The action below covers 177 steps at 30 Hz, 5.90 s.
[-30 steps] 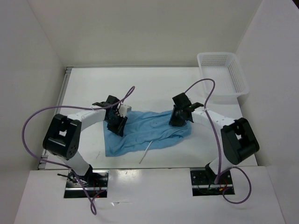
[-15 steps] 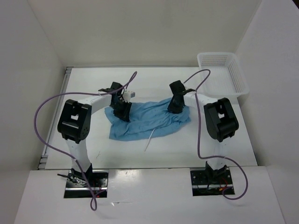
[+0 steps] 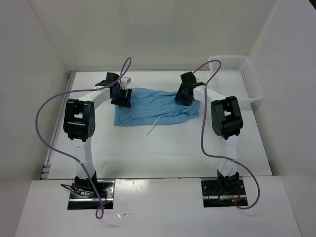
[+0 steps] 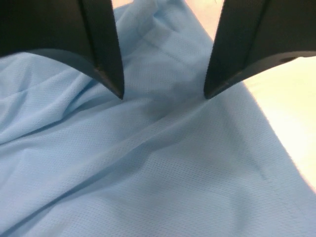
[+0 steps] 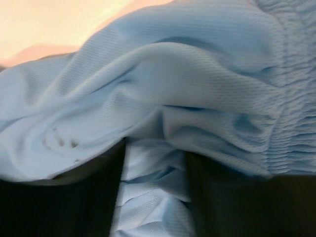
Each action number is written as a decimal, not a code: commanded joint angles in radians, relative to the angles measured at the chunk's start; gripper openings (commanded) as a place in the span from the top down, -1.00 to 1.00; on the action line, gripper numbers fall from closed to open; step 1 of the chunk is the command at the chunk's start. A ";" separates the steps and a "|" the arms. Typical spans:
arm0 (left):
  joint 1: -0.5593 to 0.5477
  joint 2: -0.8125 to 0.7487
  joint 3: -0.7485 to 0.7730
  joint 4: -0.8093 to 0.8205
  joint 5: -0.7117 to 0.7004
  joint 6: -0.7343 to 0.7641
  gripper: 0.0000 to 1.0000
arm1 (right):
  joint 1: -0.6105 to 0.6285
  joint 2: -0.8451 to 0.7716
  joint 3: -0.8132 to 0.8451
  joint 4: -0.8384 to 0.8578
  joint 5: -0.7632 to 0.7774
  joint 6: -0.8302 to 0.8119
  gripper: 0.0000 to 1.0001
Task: Fold and stack the shorts
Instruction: Fold the shorts
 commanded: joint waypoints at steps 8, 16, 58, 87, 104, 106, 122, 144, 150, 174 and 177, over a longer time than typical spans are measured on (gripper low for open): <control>-0.003 -0.276 -0.169 -0.058 -0.072 0.005 -0.98 | -0.006 -0.315 -0.090 0.022 -0.020 -0.059 -0.80; -0.003 -0.311 -0.301 -0.015 -0.001 0.005 -0.94 | -0.064 -0.455 -0.293 -0.061 0.063 0.035 -0.83; 0.054 -0.380 -0.320 -0.071 -0.023 0.005 1.00 | -0.103 -0.391 -0.269 -0.177 0.126 -0.140 0.89; 0.088 -0.498 -0.277 -0.123 -0.097 0.005 -1.00 | -0.187 -0.392 -0.386 0.048 -0.055 -0.103 -0.58; 0.126 -0.469 -0.277 -0.114 -0.057 0.005 -1.00 | -0.176 -0.194 -0.369 0.042 -0.107 -0.016 0.17; 0.135 -0.480 -0.277 -0.114 -0.057 0.005 -1.00 | -0.167 -0.184 -0.369 0.031 -0.098 -0.007 0.51; 0.186 -0.578 -0.268 -0.154 -0.047 0.005 -1.00 | -0.167 -0.377 -0.156 -0.246 0.175 -0.057 1.00; 0.278 -0.560 -0.260 -0.235 -0.015 0.005 -1.00 | 0.307 -0.010 0.538 -0.483 0.165 -0.085 1.00; 0.287 -0.560 -0.278 -0.244 -0.006 0.005 -1.00 | 0.374 0.140 0.745 -0.559 0.164 -0.070 1.00; 0.306 -0.550 -0.272 -0.262 0.052 0.005 -1.00 | 0.482 0.625 1.536 -0.605 -0.323 -0.302 -1.00; 0.315 -0.526 -0.249 -0.244 0.123 0.005 -1.00 | 0.482 0.583 1.536 -0.630 -0.258 -0.329 -1.00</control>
